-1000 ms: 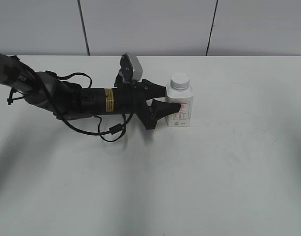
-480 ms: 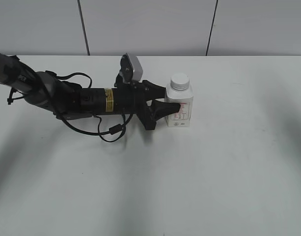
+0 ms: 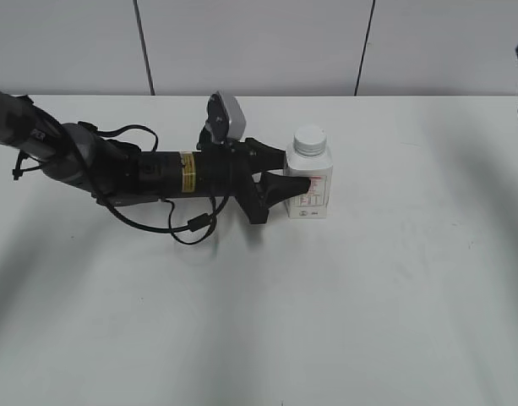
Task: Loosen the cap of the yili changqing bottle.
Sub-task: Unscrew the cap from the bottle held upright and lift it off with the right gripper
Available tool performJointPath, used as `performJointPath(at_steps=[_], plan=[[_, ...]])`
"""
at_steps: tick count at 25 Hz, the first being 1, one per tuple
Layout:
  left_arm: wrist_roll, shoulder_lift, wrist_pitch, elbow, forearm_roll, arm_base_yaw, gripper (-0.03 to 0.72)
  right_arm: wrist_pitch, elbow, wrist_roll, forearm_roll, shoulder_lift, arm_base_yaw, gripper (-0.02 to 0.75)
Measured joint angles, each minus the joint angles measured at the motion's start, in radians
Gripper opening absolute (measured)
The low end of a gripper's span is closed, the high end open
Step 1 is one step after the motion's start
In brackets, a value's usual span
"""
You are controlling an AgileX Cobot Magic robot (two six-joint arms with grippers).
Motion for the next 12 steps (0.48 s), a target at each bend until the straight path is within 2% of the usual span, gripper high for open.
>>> performJointPath(at_steps=[7,12], plan=[[0.0,0.0,0.0,0.0,0.0,0.0,0.384,0.0,-0.133,-0.005,0.069,0.115,0.015,0.382],[0.0,0.0,-0.001,0.0,0.0,0.0,0.384,0.002,-0.139,-0.013,0.069,0.145,0.099,0.382]])
